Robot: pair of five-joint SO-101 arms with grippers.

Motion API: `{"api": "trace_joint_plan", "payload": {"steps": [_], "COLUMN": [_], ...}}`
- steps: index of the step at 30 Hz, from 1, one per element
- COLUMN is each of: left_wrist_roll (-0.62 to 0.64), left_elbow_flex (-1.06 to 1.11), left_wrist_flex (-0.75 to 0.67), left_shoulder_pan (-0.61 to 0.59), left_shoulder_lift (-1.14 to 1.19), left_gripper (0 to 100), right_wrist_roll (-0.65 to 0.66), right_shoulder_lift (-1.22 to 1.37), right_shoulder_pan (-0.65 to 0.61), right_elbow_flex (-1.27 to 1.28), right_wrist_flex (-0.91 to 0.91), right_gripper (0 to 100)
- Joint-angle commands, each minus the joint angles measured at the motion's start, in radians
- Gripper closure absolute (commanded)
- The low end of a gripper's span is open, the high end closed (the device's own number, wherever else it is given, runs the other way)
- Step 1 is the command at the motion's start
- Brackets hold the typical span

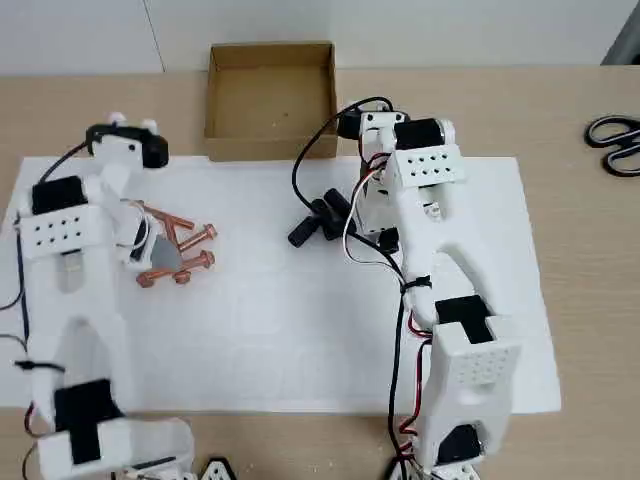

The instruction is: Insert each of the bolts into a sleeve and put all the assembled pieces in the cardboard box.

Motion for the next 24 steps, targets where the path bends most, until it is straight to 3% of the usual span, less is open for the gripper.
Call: {"api": "trace_joint_plan", "payload": {"steps": [1, 12, 24], "left_wrist_roll": [-0.011, -0.012, 0.038], "left_elbow_flex": [-0.116, -0.536, -0.595], "left_wrist_flex": [-0.043, 0.124, 0.126], "left_shoulder_pan": [0.008, -0.005, -0.189], "left_shoulder_lift": [0.084, 0.399, 0.450], "left_gripper": [72, 72, 72], "right_wrist_roll": [-0.005, -0.005, -0.005], "right_shoulder_lift": [-0.077, -0.074, -0.073], "right_shoulder_pan": [0.004, 0.004, 0.002], "right_elbow_flex": [-0.003, -0.003, -0.003], "right_wrist_flex": [0.005, 0.002, -0.008], "right_gripper": [99.5, 99.5, 99.5]}}
